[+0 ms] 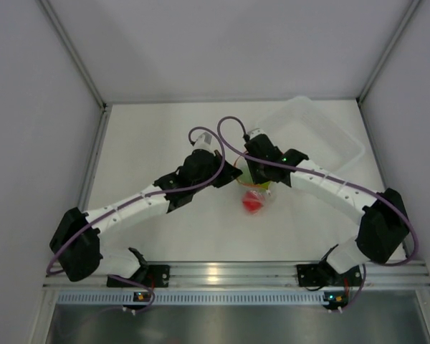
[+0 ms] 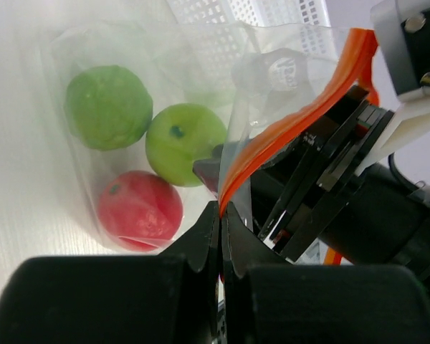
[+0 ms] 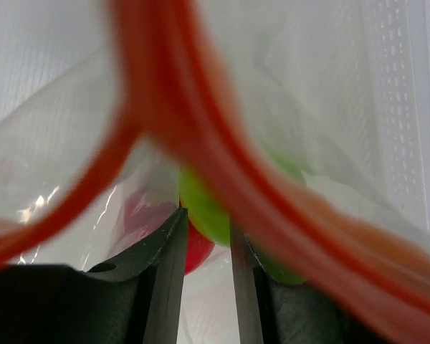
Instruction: Open the zip-top bag and remove the fake food
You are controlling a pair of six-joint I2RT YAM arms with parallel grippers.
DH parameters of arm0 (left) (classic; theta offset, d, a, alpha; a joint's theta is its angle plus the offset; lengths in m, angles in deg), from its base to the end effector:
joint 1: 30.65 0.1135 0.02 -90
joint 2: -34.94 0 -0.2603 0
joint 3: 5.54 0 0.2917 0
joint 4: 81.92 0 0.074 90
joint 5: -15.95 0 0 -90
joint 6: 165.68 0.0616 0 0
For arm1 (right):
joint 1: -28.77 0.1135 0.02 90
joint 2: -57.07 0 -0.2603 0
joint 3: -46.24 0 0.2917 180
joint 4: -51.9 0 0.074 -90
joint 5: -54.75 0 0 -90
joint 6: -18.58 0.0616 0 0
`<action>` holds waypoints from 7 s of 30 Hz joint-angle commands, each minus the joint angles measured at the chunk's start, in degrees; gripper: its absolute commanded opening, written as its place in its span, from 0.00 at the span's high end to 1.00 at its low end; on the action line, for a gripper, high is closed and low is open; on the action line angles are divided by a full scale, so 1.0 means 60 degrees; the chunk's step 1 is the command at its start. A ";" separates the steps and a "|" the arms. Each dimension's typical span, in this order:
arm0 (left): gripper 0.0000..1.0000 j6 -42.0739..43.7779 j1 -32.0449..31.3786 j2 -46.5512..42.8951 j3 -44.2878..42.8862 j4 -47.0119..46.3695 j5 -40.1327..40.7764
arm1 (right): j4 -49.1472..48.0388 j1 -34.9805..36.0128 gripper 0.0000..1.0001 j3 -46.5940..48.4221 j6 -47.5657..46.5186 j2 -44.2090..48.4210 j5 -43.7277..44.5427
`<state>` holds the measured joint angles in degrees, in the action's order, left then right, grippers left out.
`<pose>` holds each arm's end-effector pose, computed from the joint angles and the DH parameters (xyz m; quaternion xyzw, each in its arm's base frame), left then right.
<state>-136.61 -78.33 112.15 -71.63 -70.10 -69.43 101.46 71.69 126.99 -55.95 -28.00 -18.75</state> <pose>0.2550 -0.2727 0.2583 -0.1182 0.8248 -0.4286 0.3493 0.2806 0.2371 0.2434 -0.1800 0.9246 0.0306 0.3344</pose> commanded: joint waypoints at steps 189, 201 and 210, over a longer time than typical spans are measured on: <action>1.00 0.2523 0.0491 0.0901 0.1111 -0.1544 0.0284 | -0.0687 0.0215 0.15 -0.0582 -0.0731 -0.1948 -0.2444; 1.00 0.2522 0.0491 0.0829 0.1243 -0.1544 0.0489 | -0.1023 0.0318 0.43 -0.1065 -0.0629 -0.1992 -0.2060; 1.00 0.2405 0.0476 0.0697 0.1389 -0.1544 0.0518 | -0.1054 0.0303 0.74 -0.0875 -0.0322 -0.0953 -0.1986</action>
<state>-123.03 -77.34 116.78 -64.70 -78.85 -75.72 90.41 70.99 121.74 -57.39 -38.95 -27.30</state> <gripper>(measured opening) 0.024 0.649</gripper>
